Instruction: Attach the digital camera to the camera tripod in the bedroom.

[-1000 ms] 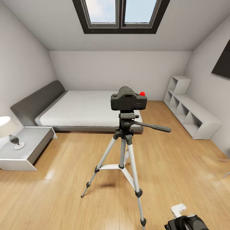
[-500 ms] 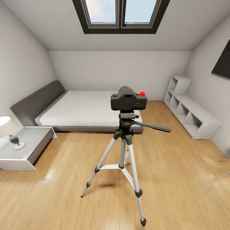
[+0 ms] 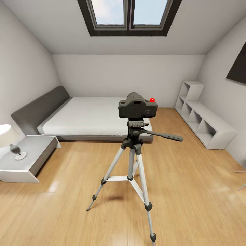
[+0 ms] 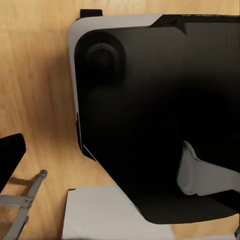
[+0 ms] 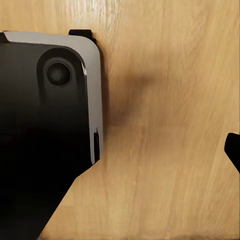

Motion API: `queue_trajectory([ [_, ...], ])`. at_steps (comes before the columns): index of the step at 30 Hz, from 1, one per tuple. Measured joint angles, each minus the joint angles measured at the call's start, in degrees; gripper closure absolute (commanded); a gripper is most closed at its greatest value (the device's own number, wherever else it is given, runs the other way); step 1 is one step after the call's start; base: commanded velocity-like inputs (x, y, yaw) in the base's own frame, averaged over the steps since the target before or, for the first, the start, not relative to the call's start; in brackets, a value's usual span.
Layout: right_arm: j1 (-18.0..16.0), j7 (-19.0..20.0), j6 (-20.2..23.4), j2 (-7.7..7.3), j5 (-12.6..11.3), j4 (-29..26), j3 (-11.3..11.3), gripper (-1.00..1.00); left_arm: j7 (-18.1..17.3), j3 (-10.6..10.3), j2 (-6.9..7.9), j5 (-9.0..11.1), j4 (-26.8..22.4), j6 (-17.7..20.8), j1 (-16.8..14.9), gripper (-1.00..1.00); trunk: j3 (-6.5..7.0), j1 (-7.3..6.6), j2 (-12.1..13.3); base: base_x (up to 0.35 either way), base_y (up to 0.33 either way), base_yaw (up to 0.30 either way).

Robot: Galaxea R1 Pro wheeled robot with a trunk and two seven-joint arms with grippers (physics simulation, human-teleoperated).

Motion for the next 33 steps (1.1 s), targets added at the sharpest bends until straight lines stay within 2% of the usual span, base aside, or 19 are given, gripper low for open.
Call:
queue_trajectory([
  [6, 2.63, -2.32, -1.16, 2.86, -2.57, 0.85, -0.07, -1.0, 4.35, 0.0, -0.24, 1.9, -0.14, -0.01, 0.19, -1.0, 0.0, 0.0, 0.0, 0.0, 0.0, 0.0],
  [14, 3.88, -4.55, -2.89, 6.21, -5.81, 1.09, -0.08, -1.0, 5.92, 0.03, -0.68, 3.71, -0.12, -0.01, 0.29, -1.0, 0.0, 0.0, 0.0, 0.0, 0.0, 0.0],
  [20, 4.18, -4.93, -3.5, 6.93, -6.47, 1.13, -0.09, -1.0, 6.15, 0.01, -0.78, 3.99, -0.12, -0.01, 0.36, -1.0, 0.0, 0.0, 0.0, 0.0, 0.0, 0.0],
  [33, 4.3, -5.17, -3.48, 7.27, -6.45, 1.14, 0.02, -1.0, 6.21, -0.02, -1.11, 4.03, -0.32, -0.15, 0.38, -1.0, 0.01, 0.0, 0.0, 0.0, 0.0, 0.0],
])
